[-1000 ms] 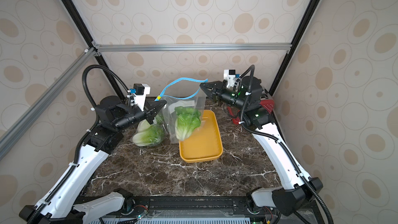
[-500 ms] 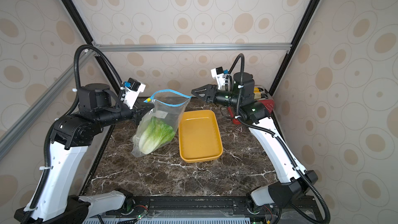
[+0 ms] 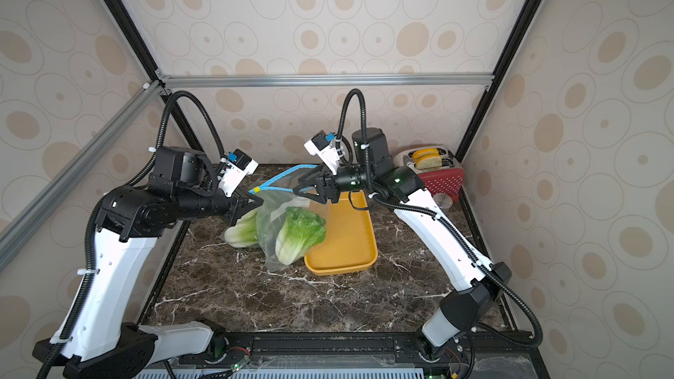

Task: Put the chinese cabbages into a zipper bag and zip it
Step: Zip the zipper on the zipper food storage bag.

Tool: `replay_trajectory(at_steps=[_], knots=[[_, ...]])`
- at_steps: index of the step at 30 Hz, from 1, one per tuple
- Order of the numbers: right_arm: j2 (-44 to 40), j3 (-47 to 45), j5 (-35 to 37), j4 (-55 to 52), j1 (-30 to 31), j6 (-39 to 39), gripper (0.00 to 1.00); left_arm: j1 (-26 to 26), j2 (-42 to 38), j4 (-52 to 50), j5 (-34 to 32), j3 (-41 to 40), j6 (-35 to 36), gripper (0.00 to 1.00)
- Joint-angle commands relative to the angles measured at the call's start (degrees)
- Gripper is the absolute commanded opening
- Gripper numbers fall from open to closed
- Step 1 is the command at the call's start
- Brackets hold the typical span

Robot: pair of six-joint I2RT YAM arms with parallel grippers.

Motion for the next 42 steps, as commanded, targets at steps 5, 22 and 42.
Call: replay_trajectory(at_steps=[5,22,42], knots=[[3.99,7.98,-2.75,-1.8,3.05,-13.19,0.48,0.31,0.66,-5.08,-0.77,4.17,1.58,0.0],[14.65,18.38,-4.51,-1.08,8.17,-16.83,0.48,0.3,3.84,-18.97,-6.61,15.9,4.05,0.0],[16.58,13.33,-8.44,-0.36,9.1,-17.61,0.38,0.34,3.39,-15.28,-0.02,6.22,4.29,0.0]])
